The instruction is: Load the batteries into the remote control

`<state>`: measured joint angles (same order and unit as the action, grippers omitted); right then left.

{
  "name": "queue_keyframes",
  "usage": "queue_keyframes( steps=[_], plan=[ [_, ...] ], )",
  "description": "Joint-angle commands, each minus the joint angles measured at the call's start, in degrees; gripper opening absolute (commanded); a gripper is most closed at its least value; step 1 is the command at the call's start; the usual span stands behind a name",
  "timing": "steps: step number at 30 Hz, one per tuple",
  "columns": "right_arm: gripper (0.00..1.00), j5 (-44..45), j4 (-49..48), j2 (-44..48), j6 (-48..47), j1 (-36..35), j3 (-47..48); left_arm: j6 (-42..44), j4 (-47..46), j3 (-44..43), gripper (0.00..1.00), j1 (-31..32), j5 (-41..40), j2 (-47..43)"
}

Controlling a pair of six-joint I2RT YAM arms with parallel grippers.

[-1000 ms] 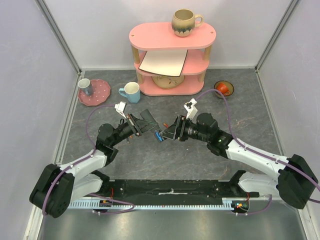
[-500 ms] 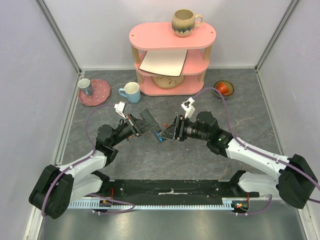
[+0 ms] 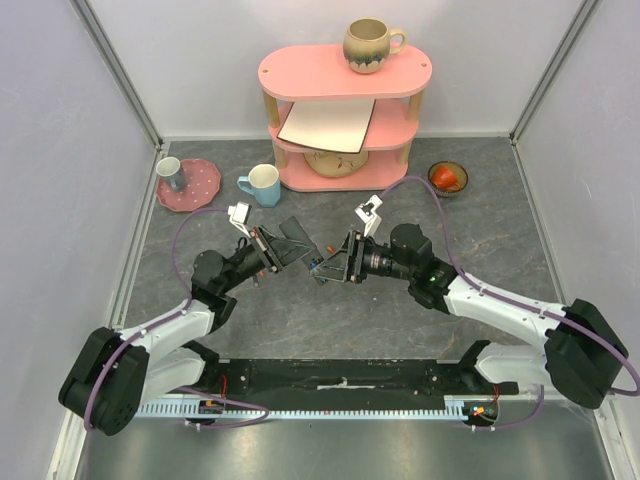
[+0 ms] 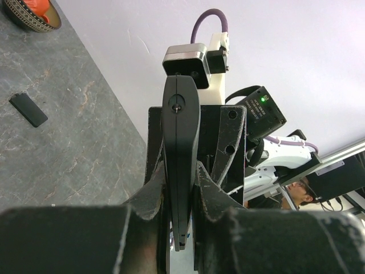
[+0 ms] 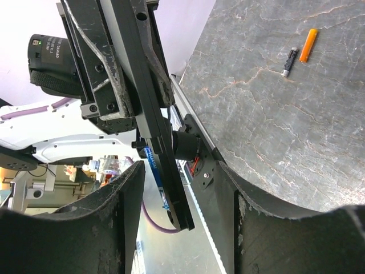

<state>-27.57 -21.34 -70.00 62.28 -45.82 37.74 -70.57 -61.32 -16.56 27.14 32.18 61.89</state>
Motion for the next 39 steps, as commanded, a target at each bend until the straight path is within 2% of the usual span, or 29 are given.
queue_keyframes(
  steps=[1, 8, 16, 22, 32, 35, 38, 39],
  plan=[
    [0.59, -0.20, -3.97, 2.23, 1.26, 0.82, -0.56, -0.36, -3.98, -1.02, 0.02, 0.11, 1.30, -0.19],
    [0.52, 0.59, -3.79, 3.20, 1.27, 1.53, -1.26, -0.27, -4.16, -0.32, 0.02, 0.11, 1.13, -0.63],
    [0.44, 0.76, 1.04, 2.76, -1.90, 1.44, -0.30, -0.45, -4.16, -1.19, 0.02, 0.11, 0.86, -0.45],
    [0.36, 1.38, 2.71, 2.50, -2.87, 1.44, -0.03, -1.06, -4.25, -2.16, 0.02, 0.11, 0.60, -0.28],
    [0.35, 3.23, 7.01, 1.09, -5.06, 0.39, 1.73, -1.59, -4.25, -3.04, 0.02, 0.20, -0.28, 0.43],
    [0.39, 3.23, 7.28, 1.26, -5.06, 0.38, 1.73, -1.50, -4.16, -2.96, 0.02, 0.20, -0.28, 0.43],
    [0.58, 4.63, 8.85, 2.58, -5.24, 0.56, 2.43, -0.98, -3.90, -2.43, 0.02, 0.20, -0.37, 0.08],
    [0.67, 4.89, 9.47, 3.37, -5.33, 0.65, 3.21, -0.80, -3.72, -1.99, 0.02, 0.20, -0.45, -0.01]
  ],
)
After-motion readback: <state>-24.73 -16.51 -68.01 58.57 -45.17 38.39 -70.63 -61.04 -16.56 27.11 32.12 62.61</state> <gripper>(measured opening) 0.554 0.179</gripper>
